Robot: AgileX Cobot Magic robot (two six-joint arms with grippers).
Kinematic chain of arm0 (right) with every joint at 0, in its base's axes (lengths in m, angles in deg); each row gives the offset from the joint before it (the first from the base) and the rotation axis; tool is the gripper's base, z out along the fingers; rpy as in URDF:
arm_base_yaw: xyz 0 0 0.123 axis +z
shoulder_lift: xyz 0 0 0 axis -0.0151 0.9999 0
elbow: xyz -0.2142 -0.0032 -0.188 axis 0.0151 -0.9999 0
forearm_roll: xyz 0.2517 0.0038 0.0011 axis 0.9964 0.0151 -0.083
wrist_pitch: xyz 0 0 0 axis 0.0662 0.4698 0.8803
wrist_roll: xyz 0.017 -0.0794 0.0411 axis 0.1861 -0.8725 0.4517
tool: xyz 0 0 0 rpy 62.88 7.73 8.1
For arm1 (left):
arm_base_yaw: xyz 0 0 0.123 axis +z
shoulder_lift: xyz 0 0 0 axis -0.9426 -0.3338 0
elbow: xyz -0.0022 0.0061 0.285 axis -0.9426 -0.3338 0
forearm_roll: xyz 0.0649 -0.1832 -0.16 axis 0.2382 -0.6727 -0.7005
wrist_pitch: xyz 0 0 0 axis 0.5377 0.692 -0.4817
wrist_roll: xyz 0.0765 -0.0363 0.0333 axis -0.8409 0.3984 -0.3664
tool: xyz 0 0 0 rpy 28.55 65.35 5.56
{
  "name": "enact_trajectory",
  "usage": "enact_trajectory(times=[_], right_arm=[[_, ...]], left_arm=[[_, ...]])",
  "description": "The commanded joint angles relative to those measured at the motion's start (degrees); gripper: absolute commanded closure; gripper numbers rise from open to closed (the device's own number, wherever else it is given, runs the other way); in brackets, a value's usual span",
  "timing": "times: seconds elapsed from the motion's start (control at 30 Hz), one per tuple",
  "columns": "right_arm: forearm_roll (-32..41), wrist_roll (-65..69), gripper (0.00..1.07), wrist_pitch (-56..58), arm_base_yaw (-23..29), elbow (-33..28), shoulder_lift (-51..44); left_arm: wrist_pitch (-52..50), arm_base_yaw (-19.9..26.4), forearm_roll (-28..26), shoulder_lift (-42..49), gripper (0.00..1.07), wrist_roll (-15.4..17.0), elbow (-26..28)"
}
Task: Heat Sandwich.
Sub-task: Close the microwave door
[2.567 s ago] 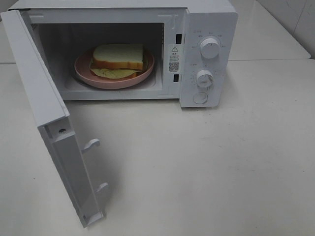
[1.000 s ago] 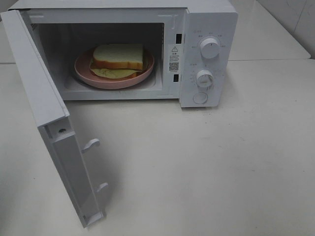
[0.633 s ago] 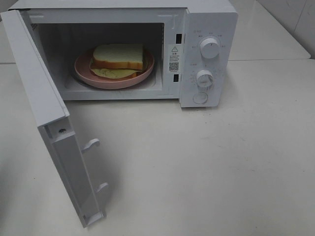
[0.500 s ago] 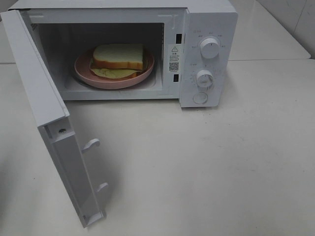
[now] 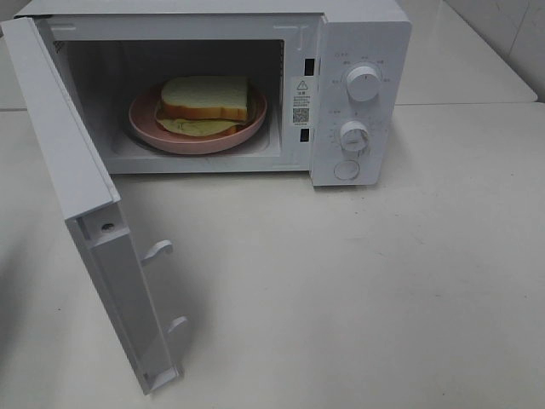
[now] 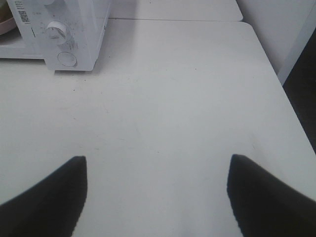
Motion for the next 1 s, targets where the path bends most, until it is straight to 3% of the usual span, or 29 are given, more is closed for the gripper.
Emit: enact_trajectory(times=[0.03, 0.2, 0.33, 0.5, 0.73, 1.0], right_arm=[[0.1, -0.3, 0.32, -0.3, -0.3, 0.0, -1.7], [0.1, -0.3, 0.32, -0.3, -0.3, 0.0, -1.7], [0.1, -0.3, 0.32, -0.3, -0.3, 0.0, -1.7], [0.1, -0.3, 0.32, -0.3, -0.3, 0.0, -1.7], [0.1, -0.3, 0.32, -0.3, -0.3, 0.0, -1.7], [0.1, -0.3, 0.32, -0.3, -0.3, 0.0, -1.7]], left_arm=[[-5.8, -0.1, 1.7, -4.6, 1.07, 1.7, 1.3], [-9.1, -0.1, 8.2, -10.7, 1.07, 4.9, 2.6], [-18.3, -0.1, 19.0, -17.9, 1.07, 10.7, 3.6], [-24.3, -0.1, 24.1, -23.3, 1.07, 12.9, 4.9], [-26.4, -0.1, 25.6, -28.5, 1.07, 16.6, 7.6], [-26.9, -6.1, 23.4, -32.4, 1.07, 15.1, 10.4]])
